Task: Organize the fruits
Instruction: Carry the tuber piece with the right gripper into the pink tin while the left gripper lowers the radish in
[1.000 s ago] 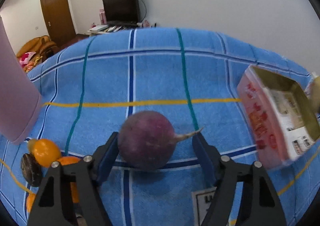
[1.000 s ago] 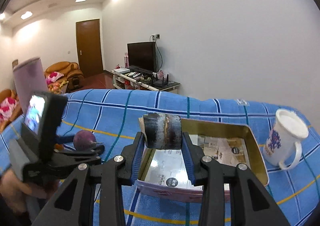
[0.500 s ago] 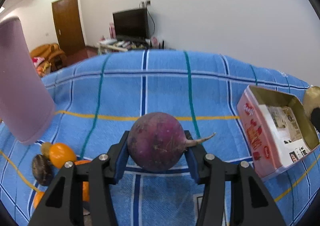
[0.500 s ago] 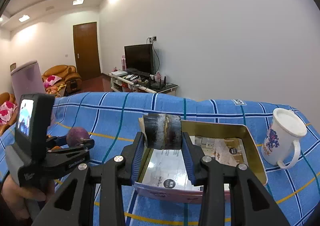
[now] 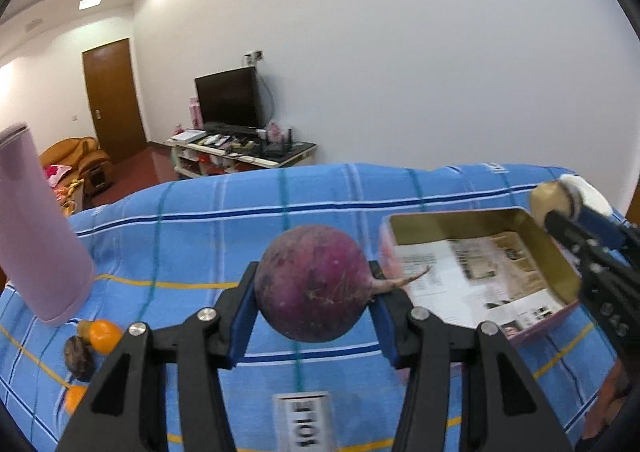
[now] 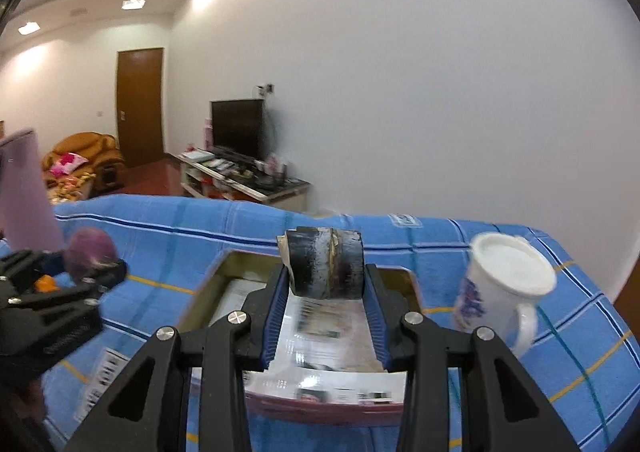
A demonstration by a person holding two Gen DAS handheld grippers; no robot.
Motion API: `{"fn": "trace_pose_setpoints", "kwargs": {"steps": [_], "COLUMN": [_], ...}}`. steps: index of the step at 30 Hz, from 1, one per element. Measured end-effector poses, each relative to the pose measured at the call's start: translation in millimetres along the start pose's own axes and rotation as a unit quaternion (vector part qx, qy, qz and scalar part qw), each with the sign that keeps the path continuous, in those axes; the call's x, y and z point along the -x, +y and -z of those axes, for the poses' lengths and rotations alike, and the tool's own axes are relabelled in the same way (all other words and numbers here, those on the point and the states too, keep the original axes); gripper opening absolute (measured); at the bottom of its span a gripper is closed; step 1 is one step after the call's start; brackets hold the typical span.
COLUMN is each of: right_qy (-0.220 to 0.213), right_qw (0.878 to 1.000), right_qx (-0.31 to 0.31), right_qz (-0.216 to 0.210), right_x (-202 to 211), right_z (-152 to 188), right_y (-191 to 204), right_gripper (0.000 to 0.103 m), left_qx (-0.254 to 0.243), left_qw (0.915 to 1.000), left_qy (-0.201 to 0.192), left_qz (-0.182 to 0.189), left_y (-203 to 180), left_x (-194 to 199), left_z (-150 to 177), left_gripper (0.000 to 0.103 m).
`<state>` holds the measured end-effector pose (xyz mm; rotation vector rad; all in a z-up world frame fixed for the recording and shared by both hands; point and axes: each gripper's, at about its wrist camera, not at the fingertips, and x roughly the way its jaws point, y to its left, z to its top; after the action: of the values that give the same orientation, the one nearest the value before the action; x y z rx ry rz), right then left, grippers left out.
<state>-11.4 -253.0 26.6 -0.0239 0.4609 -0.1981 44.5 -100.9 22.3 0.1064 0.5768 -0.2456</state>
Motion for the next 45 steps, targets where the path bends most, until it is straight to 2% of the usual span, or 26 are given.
{"fn": "trace_pose_setpoints", "kwargs": {"steps": [4,9,14,19,24,33,38,39,43,45], "right_qy": [0.032,0.049,0.066,0.088,0.096,0.132,0.128,0.124,0.105,0.086], "right_qw": [0.999,0.999,0.998,0.996,0.995,0.991,0.992,0.992,0.994,0.996], "right_qx": [-0.024,-0.002,-0.006,0.01,0.017,0.003,0.001,0.0,-0.013,-0.027], "right_qz": [-0.005,0.002,-0.01,-0.011,-0.01,-0.024,-0.025,-0.024,-0.013,-0.01], "right_x": [-13,-20,-28,-40,-44,-58,-56,-55,-48,-41], "right_z": [5,11,15,19,22,28,27,26,22,18], "right_y": [-23,-30,-39,-32,-29,-34,-35,-35,-40,-46], "right_gripper": [0.039,0.039,0.04,0.04,0.04,0.04,0.04,0.04,0.041,0.05], "left_qx": [-0.012,-0.03,-0.043,-0.045,-0.056,-0.057,-0.061,-0.062,-0.055,-0.042], "left_qw": [0.9997,0.9985,0.997,0.996,0.9956,0.9958,0.9968,0.9971,0.9984,0.9985], "left_qy": [0.006,0.013,0.034,0.055,0.058,0.058,0.04,0.033,-0.003,-0.027], "left_qz": [0.02,0.044,0.055,0.054,0.048,0.043,0.033,0.03,-0.014,-0.02], "left_y": [-30,-67,-87,-88,-91,-92,-94,-95,-90,-83], "left_x": [-4,-12,-27,-40,-42,-40,-33,-30,-19,-10], "left_z": [-2,-4,1,8,11,11,11,11,9,5], "left_gripper": [0.053,0.053,0.053,0.052,0.053,0.053,0.057,0.059,0.091,0.098]}}
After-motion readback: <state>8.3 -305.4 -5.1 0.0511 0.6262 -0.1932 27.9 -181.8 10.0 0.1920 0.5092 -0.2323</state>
